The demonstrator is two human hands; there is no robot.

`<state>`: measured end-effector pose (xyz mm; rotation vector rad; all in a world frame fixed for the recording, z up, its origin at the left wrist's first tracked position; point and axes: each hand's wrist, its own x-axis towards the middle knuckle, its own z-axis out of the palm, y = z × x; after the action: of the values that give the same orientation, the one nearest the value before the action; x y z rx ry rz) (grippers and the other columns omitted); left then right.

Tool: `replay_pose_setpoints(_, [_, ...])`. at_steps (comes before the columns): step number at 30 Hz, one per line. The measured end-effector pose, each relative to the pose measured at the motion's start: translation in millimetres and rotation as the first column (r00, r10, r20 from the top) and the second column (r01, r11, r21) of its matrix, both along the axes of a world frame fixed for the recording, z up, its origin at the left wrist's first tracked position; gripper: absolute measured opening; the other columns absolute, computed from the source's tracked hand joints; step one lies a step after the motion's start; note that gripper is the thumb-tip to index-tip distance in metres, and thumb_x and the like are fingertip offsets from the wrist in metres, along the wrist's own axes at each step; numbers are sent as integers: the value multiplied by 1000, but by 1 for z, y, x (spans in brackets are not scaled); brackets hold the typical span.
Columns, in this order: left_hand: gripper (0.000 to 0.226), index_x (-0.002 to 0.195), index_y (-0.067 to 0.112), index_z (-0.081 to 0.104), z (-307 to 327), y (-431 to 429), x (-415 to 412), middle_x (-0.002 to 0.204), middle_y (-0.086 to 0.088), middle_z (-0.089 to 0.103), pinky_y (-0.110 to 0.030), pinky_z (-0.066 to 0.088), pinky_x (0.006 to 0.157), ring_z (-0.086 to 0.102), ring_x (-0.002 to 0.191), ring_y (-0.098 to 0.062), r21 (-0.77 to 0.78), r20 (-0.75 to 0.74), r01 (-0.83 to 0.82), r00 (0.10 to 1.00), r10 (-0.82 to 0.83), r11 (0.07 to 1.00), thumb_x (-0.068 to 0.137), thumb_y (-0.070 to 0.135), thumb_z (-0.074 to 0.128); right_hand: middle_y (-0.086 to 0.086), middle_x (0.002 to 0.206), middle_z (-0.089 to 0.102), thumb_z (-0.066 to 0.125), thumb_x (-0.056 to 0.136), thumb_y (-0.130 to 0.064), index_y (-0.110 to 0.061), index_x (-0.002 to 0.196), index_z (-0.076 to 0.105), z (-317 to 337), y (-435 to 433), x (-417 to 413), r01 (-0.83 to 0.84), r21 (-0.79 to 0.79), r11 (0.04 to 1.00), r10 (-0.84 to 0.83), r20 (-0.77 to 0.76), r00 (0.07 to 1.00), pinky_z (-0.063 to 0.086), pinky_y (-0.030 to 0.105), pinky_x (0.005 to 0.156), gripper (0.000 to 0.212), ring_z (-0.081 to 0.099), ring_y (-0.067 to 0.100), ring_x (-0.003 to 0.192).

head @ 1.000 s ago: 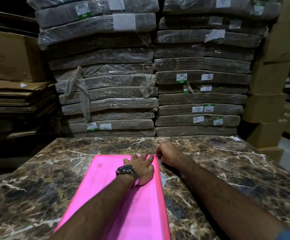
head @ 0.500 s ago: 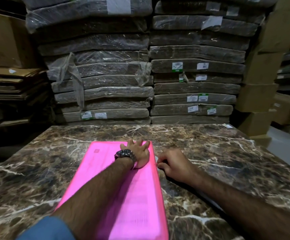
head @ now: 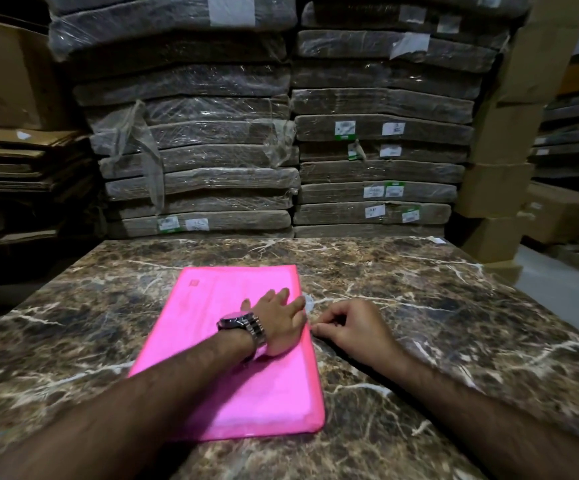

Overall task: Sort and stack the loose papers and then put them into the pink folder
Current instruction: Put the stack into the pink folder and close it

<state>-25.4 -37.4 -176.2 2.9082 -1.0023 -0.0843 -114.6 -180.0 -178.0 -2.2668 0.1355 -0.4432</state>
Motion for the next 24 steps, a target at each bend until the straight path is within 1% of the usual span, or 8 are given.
replay_pose_setpoints(3, [53,149,38,11,-6,2,-11,160,2,3,-62,4,113,3,148,-23,-6,-12,-61,998,61,998,96,46,14,-5,73,75,74,80,-18,-15,80,79,-1,2,-3,-12,-113,994,13,3,1000,51,25,64,6,66,6,66])
replay_pose_setpoints(7, [54,149,39,10,-6,0,-16,160,1,3,-63,2,112,2,148,-23,-32,-9,-90,996,90,995,95,48,13,0,83,74,65,84,-8,-11,83,77,-3,7,-9,-32,-240,970,50,71,996,45,20,71,12,65,12,79])
replay_pose_setpoints(11, [53,148,40,13,-7,0,-19,160,1,5,-65,2,112,4,148,-24,-59,3,-109,994,109,992,95,49,14,-4,79,63,62,86,-7,-9,81,73,-5,8,-21,-95,-335,937,128,77,989,39,23,72,12,59,14,82])
replay_pose_setpoints(15, [53,147,39,17,-7,0,-23,159,1,11,-66,4,111,9,147,-24,-82,18,-116,993,118,990,95,47,15,-7,78,61,59,87,-7,-13,79,71,-7,9,-46,-182,-331,926,216,69,974,44,25,74,16,58,11,81])
replay_pose_setpoints(18, [53,146,37,21,-7,1,-25,158,1,15,-66,6,111,13,146,-25,-103,30,-125,991,129,987,94,47,17,-15,78,60,59,87,-10,-16,79,70,-4,11,-66,-287,-292,912,311,37,950,43,14,74,15,57,-1,78])
replay_pose_setpoints(19, [53,146,36,22,-6,0,-25,158,0,18,-66,7,110,15,145,-26,-110,37,-127,991,131,986,94,46,17,-16,77,61,59,87,-10,-16,78,70,-3,12,-72,-334,-259,906,351,20,936,43,13,74,15,59,-1,78])
replay_pose_setpoints(21, [53,145,35,26,-5,0,-26,156,0,22,-66,10,110,20,143,-26,-118,46,-130,990,136,984,94,46,18,-7,76,66,59,86,-8,-13,76,70,0,12,-80,-407,-170,897,409,-21,912,48,20,71,15,63,9,75])
replay_pose_setpoints(24, [53,144,34,29,-5,-1,-27,154,-1,27,-66,13,109,25,141,-27,-118,58,-136,988,144,984,94,45,19,7,77,70,58,83,-9,-11,75,70,1,13,-84,-431,-90,898,428,-53,902,52,36,70,15,65,25,74])
